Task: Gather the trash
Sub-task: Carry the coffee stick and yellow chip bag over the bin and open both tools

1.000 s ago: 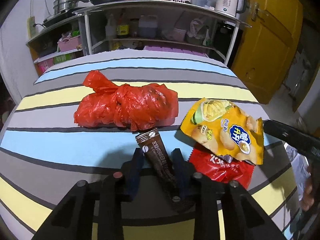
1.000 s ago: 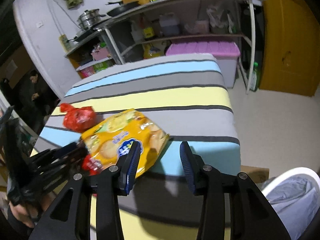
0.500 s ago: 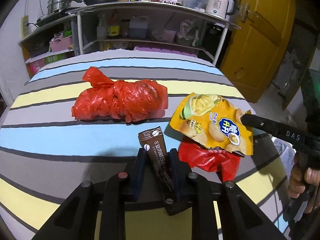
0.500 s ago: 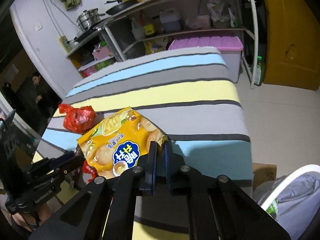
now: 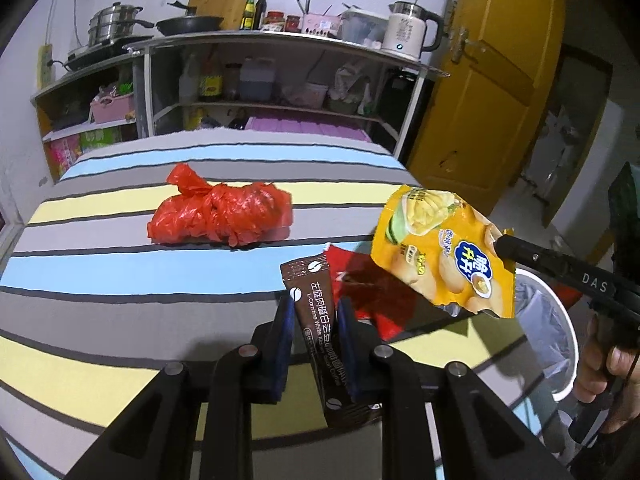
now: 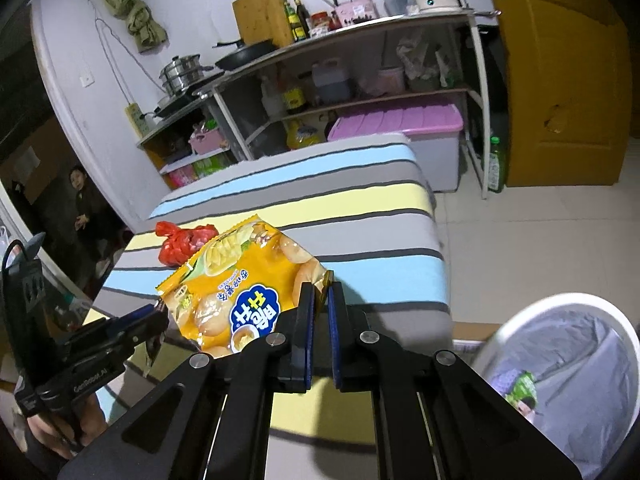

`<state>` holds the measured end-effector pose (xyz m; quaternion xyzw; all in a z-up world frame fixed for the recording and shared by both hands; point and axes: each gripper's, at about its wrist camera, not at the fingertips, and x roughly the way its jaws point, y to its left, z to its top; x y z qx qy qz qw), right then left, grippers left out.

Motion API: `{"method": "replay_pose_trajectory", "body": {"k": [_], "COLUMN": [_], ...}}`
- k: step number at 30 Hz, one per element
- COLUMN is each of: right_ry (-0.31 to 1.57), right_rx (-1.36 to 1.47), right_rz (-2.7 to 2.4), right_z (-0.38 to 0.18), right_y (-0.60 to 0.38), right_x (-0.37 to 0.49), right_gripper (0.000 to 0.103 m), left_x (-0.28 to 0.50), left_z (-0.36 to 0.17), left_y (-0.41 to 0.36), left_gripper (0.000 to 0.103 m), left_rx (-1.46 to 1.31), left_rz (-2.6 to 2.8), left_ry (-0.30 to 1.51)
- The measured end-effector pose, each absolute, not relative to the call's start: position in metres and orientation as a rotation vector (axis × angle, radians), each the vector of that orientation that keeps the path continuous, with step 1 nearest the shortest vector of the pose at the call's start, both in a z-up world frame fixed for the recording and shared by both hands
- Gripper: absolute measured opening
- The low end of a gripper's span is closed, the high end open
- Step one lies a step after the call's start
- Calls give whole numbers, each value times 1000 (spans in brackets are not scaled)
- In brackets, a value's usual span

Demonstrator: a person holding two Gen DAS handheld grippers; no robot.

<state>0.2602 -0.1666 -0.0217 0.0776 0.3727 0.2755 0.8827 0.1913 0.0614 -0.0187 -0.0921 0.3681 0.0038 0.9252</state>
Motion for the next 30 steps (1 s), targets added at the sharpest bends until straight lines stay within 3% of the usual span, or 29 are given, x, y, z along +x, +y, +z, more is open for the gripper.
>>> {"method": "replay_pose_trajectory", "body": {"k": [30], "right_ry": [679], "right_rx": [234], "right_rz": [375], "right_z": [0], "right_y": [-286], "right_x": [172], "right_gripper": [7], "left_x": [155], "left_z": [35], "left_y": [-45], "left_gripper": [21], "left_rx": [-105], "left_rz": [-229], "left_ry": [645]}}
